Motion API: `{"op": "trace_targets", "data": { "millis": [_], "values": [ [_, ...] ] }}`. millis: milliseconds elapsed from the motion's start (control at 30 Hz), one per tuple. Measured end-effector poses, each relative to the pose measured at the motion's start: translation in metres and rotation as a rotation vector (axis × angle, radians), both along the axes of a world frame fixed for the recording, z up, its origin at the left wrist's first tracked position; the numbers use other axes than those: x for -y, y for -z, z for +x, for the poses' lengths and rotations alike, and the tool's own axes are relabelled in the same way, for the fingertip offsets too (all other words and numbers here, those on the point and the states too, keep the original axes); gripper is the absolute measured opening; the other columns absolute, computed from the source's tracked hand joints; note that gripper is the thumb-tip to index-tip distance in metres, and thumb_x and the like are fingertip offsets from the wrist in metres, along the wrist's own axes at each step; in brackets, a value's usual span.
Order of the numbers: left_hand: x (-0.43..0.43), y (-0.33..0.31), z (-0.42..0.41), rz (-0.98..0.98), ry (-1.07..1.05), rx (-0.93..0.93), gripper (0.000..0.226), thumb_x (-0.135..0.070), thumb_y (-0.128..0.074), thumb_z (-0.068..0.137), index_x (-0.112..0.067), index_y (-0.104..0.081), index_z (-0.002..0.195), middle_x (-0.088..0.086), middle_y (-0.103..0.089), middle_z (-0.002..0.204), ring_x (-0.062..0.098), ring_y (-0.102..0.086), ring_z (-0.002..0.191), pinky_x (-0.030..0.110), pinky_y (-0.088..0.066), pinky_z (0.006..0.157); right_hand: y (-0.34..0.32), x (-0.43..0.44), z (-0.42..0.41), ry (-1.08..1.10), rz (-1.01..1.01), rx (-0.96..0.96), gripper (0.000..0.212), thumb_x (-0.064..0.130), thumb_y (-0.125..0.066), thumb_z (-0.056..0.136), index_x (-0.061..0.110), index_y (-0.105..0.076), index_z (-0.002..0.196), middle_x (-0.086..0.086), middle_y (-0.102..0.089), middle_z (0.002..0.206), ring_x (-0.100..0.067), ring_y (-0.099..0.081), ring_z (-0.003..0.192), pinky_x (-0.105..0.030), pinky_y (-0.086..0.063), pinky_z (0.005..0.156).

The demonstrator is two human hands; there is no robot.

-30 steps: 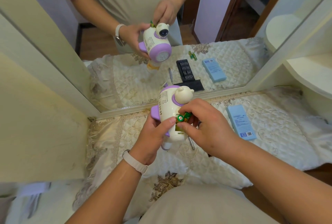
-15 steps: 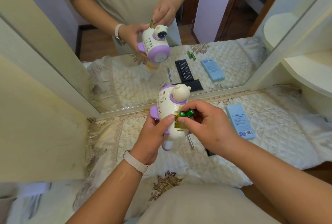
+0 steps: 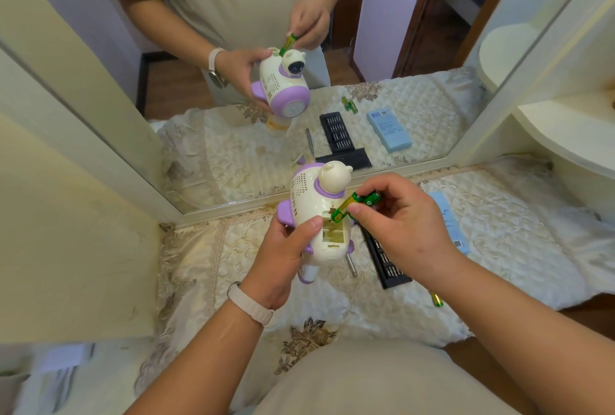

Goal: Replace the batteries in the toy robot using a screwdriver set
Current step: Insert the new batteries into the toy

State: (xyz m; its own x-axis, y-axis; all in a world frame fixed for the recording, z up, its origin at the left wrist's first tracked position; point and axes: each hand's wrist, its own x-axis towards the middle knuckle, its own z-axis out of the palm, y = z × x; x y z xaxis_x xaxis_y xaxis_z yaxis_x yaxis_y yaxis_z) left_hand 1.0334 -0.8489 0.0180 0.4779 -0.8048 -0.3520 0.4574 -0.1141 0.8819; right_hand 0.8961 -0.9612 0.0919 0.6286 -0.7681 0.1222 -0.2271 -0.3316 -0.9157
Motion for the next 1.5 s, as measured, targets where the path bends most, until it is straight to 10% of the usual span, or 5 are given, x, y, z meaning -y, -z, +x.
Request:
{"op": "trace_targets", "data": {
  "millis": [300, 600, 1267, 1500],
  "values": [
    [0.001, -0.005, -0.005, 0.009, 0.034, -0.009, 0.067, -0.039, -0.077, 0.069, -0.011, -0.057, 0.127, 0.021, -0.068, 0.121, 0.042, -0.064, 0.113, 0.066, -0.05, 0.095, 0.005, -0.004, -0.005, -0.161, -0.323, -0.124, 0.015, 0.019, -0.075, 0.081, 0.02, -0.069, 0.094, 0.022, -0.06, 0.081, 0.009, -0.055, 0.078, -0.003, -0.04, 0.07],
    [-0.003, -0.005, -0.01, -0.002, 0.055, -0.001, 0.056, -0.035, -0.075, 0.07, -0.016, -0.06, 0.121, 0.004, -0.074, 0.103, 0.016, -0.071, 0.089, 0.027, -0.056, 0.066, 0.021, -0.01, -0.005, -0.224, -0.524, -0.141, 0.016, 0.024, -0.069, 0.085, 0.013, -0.065, 0.097, 0.0, -0.066, 0.083, -0.012, -0.053, 0.079, -0.019, -0.043, 0.069],
    [-0.005, 0.021, -0.009, 0.011, -0.009, -0.073, 0.047, -0.03, -0.068, 0.078, -0.017, -0.059, 0.122, 0.01, -0.073, 0.112, 0.021, -0.071, 0.095, 0.03, -0.057, 0.068, 0.046, -0.006, -0.011, -0.285, -0.317, -0.161, 0.023, 0.02, -0.067, 0.088, 0.014, -0.066, 0.111, 0.009, -0.051, 0.105, -0.006, -0.054, 0.079, -0.01, -0.043, 0.069],
    [-0.002, 0.042, 0.0, 0.079, -0.069, -0.063, 0.073, -0.038, -0.079, 0.071, -0.017, -0.05, 0.135, 0.016, -0.066, 0.128, 0.041, -0.064, 0.115, 0.056, -0.052, 0.097, 0.113, 0.033, -0.053, -0.116, -0.165, -0.586, 0.019, 0.031, -0.057, 0.094, 0.02, -0.063, 0.108, 0.008, -0.055, 0.101, -0.004, -0.053, 0.08, -0.023, -0.044, 0.071]
  ]
}}
